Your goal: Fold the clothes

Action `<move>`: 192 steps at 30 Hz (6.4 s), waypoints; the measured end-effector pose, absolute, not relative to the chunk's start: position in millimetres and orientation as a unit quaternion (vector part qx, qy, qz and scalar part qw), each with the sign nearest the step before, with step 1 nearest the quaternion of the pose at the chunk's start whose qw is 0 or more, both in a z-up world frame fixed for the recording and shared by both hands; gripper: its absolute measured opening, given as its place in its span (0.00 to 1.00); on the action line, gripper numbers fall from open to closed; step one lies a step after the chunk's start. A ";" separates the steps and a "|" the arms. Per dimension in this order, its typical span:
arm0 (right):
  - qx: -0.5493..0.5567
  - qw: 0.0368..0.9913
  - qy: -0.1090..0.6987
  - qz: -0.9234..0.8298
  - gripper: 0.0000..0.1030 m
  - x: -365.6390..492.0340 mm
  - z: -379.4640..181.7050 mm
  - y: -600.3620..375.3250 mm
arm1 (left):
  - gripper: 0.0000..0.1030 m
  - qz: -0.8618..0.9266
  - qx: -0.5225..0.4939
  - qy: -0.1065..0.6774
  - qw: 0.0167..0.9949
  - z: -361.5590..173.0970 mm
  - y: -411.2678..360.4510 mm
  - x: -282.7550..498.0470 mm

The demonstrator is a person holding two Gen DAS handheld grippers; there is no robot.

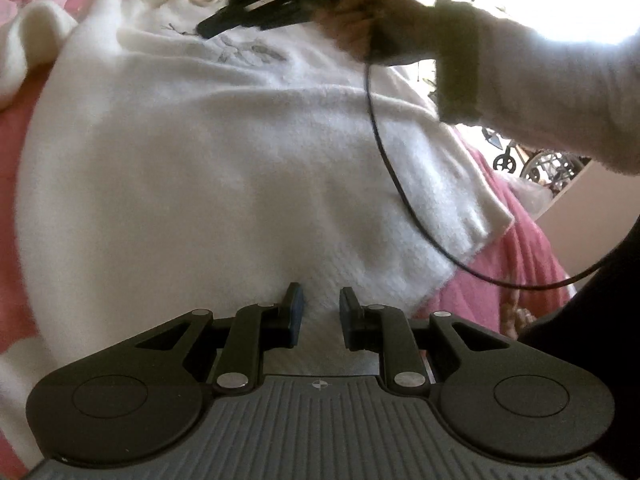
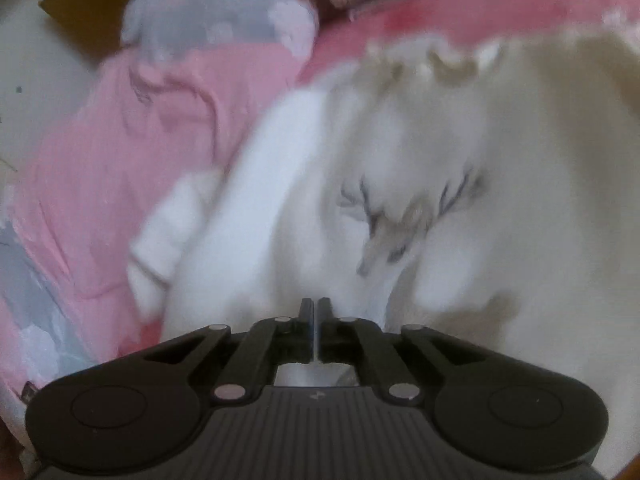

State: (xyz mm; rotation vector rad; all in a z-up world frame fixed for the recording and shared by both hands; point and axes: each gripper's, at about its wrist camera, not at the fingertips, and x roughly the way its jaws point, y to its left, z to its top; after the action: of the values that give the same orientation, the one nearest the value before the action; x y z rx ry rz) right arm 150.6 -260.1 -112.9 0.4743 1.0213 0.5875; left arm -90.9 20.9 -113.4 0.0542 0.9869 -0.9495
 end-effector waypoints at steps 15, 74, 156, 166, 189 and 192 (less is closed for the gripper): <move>0.169 0.777 0.521 0.309 0.01 116.6 -122.1 -273.7 | 0.18 -0.457 0.080 0.457 0.758 -114.0 -14.9 -86.2; 0.236 0.835 0.449 0.213 0.21 -7.4 -129.3 -435.1 | 0.26 -0.501 0.057 0.493 0.709 -130.2 -58.0 -67.7; 0.063 0.875 0.471 0.088 0.77 43.4 -34.5 -164.9 | 0.63 -0.076 -0.133 0.356 0.922 -75.0 112.9 32.1; 0.062 0.876 0.470 0.090 0.77 41.7 -34.2 -161.7 | 0.63 -0.072 -0.135 0.359 0.921 -77.3 114.1 31.0; 0.077 0.880 0.458 0.105 0.77 60.8 -49.1 -162.3 | 0.63 0.015 -0.147 0.272 0.951 -87.1 150.7 83.9; 0.081 0.878 0.459 0.108 0.77 64.2 -53.7 -162.9 | 0.61 0.006 -0.107 0.275 0.955 -90.2 145.7 112.0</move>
State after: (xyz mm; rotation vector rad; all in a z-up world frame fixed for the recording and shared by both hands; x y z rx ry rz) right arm 64.2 -162.9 -53.7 0.1698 0.9572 0.2251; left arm 112.0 145.7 -90.2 -0.2173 0.5582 0.0112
